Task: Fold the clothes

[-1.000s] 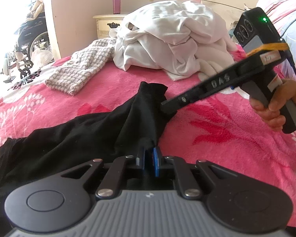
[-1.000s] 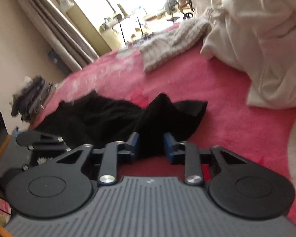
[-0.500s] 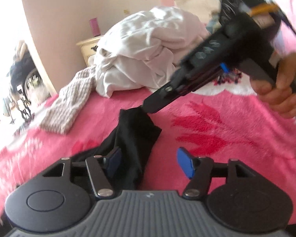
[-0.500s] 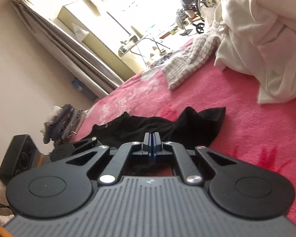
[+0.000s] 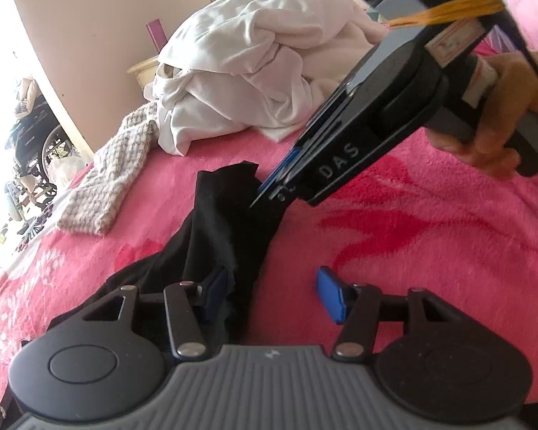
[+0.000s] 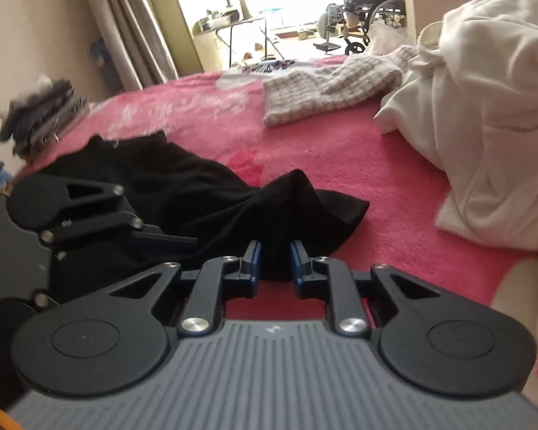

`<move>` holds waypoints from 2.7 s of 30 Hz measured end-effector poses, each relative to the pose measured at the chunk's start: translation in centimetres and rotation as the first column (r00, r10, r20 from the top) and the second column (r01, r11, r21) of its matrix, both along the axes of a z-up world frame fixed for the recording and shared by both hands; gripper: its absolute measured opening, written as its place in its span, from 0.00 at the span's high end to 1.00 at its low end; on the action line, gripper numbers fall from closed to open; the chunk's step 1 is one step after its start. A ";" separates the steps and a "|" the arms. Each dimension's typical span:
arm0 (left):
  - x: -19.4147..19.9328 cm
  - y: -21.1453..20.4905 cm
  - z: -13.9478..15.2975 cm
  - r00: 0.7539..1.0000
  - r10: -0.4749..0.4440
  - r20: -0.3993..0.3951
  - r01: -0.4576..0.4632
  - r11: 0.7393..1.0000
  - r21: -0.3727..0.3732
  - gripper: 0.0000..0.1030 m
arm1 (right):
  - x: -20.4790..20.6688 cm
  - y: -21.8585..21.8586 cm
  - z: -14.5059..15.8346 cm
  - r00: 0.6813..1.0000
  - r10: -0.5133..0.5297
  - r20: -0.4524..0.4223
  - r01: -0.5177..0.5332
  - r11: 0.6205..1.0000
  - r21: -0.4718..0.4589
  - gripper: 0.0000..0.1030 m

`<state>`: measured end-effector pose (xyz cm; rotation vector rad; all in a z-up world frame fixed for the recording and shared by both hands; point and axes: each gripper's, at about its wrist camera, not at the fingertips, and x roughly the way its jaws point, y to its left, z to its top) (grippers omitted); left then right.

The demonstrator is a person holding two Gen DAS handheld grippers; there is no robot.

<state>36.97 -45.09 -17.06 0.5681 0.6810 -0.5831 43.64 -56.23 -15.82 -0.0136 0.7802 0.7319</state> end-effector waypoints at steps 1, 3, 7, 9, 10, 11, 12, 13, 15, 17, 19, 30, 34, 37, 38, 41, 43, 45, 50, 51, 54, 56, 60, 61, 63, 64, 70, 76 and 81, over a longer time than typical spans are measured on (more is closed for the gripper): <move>0.1 0.0 -0.1 1.000 0.003 -0.003 -0.003 1.000 -0.005 0.44 | 0.1 0.1 -0.1 1.000 0.009 -0.002 -0.009 1.000 0.001 0.83; 0.3 0.1 -0.2 1.000 0.009 -0.010 -0.009 1.000 -0.017 0.44 | 0.0 0.2 -0.3 1.000 0.027 -0.001 -0.027 1.000 0.001 0.78; 0.4 0.3 -0.3 1.000 0.013 -0.014 -0.013 0.999 -0.032 0.44 | -0.2 0.2 -0.7 0.999 0.041 -0.009 -0.041 0.999 0.010 0.75; 0.4 0.3 -0.3 1.000 0.015 -0.010 -0.015 0.999 -0.033 0.44 | -0.2 0.2 -0.8 0.999 0.042 -0.024 -0.042 0.999 0.016 0.82; 0.3 0.3 -0.2 1.000 0.019 -0.002 -0.019 0.999 -0.031 0.44 | -0.3 0.0 -0.7 0.998 0.048 -0.037 -0.047 0.998 0.030 0.95; 0.2 0.2 0.0 1.000 0.024 0.019 -0.024 0.999 -0.029 0.44 | -0.3 -0.1 -0.6 0.997 0.055 -0.052 -0.053 0.998 0.046 0.95; 0.0 0.2 0.2 0.999 0.031 0.043 -0.029 0.999 -0.029 0.45 | -0.3 -0.3 -0.5 0.996 0.062 -0.066 -0.058 0.996 0.063 0.96; -0.2 0.1 0.5 0.998 0.029 0.063 -0.027 0.999 -0.030 0.44 | -0.4 -0.7 -0.2 0.995 0.066 -0.078 -0.057 0.993 0.106 0.97; -0.2 -0.3 0.9 0.996 0.022 0.087 -0.019 0.999 -0.025 0.44 | -0.6 -1.5 0.5 0.993 0.072 -0.099 -0.051 0.978 0.202 0.97; 0.0 -0.8 1.1 0.995 0.014 0.100 -0.012 1.000 -0.015 0.44 | -0.7 -2.4 1.2 0.990 0.077 -0.115 -0.040 0.954 0.298 0.97; 0.0 -1.2 1.3 0.992 0.010 0.126 -0.011 1.000 0.001 0.45 | -0.5 -3.2 1.8 0.988 0.083 -0.134 -0.024 0.920 0.391 0.97; 1.9 0.4 4.2 0.979 0.159 0.130 -0.143 0.982 -0.122 0.97 | 0.9 -5.3 2.7 0.971 0.065 -0.229 0.095 0.776 0.624 0.93; 3.9 2.8 5.4 0.967 0.256 -0.013 -0.250 0.932 -0.261 0.97 | 1.6 -8.2 1.9 0.930 -0.056 -0.363 0.317 0.619 0.718 0.51; 5.0 4.3 5.8 0.951 0.297 -0.081 -0.307 0.895 -0.323 0.97 | 2.1 -10.3 0.2 0.827 -0.139 -0.545 0.537 0.481 0.693 0.41; 5.1 4.5 5.9 0.949 0.301 -0.090 -0.314 0.890 -0.331 0.97 | 2.2 -10.7 -0.6 0.787 -0.130 -0.604 0.590 0.445 0.674 0.41; 5.2 5.0 6.0 0.947 0.306 -0.101 -0.322 0.882 -0.343 0.97 | 2.1 -10.4 -2.2 0.682 -0.084 -0.726 0.692 0.394 0.604 0.37; 5.0 5.2 6.0 0.948 0.303 -0.099 -0.318 0.883 -0.346 0.97 | 2.0 -9.4 -3.0 0.620 -0.045 -0.784 0.732 0.392 0.557 0.32; 4.8 5.1 6.0 0.950 0.296 -0.094 -0.310 0.884 -0.351 0.97 | 2.2 -8.0 -3.5 0.587 0.009 -0.810 0.738 0.406 0.539 0.31; 3.6 4.5 6.0 0.969 0.243 -0.036 -0.241 0.914 -0.328 0.96 | 3.9 -5.7 -5.1 0.517 0.004 -0.856 0.771 0.432 0.468 0.32; 3.2 4.2 5.9 0.974 0.224 -0.026 -0.221 0.923 -0.315 0.96 | 4.4 -5.5 -5.3 0.518 -0.001 -0.855 0.769 0.438 0.465 0.42; 2.1 3.2 5.0 0.986 0.169 0.000 -0.163 0.950 -0.265 0.96 | 6.2 -5.0 -5.7 0.531 -0.047 -0.846 0.749 0.493 0.442 0.90; 1.6 2.4 4.1 0.989 0.148 0.006 -0.142 0.962 -0.235 0.96 | 7.3 -4.5 -5.5 0.559 -0.086 -0.824 0.718 0.548 0.430 0.95; 0.9 1.1 2.4 0.991 0.135 0.024 -0.127 0.972 -0.199 0.96 | 9.6 -2.5 -2.5 0.713 -0.139 -0.687 0.563 0.697 0.444 0.98; 1.0 0.9 2.2 0.989 0.143 0.029 -0.135 0.970 -0.201 0.96 | 10.1 -2.1 -1.3 0.756 -0.140 -0.640 0.514 0.731 0.448 0.98; 1.3 0.6 2.0 0.986 0.164 0.035 -0.153 0.965 -0.213 0.95 | 10.6 -1.1 1.2 0.841 -0.135 -0.525 0.407 0.797 0.446 0.98; 1.5 0.6 2.0 0.984 0.175 0.034 -0.164 0.961 -0.222 0.95 | 10.8 -0.7 2.5 0.882 -0.129 -0.453 0.345 0.832 0.435 0.98; 2.1 -0.4 0.7 0.985 0.171 0.005 -0.166 0.963 -0.213 0.91 | 10.1 -1.5 4.0 0.950 -0.141 -0.279 0.238 0.906 0.351 0.98; 2.4 -0.6 -0.5 0.985 0.147 -0.091 -0.165 0.959 -0.230 0.72 | 10.6 -4.2 -1.6 0.891 -0.285 -0.353 0.381 0.893 0.240 0.97; 1.7 0.7 1.6 0.985 0.062 -0.158 -0.111 0.940 -0.323 0.50 | 8.8 -6.3 -1.6 0.837 -0.412 -0.360 0.518 0.808 0.281 0.76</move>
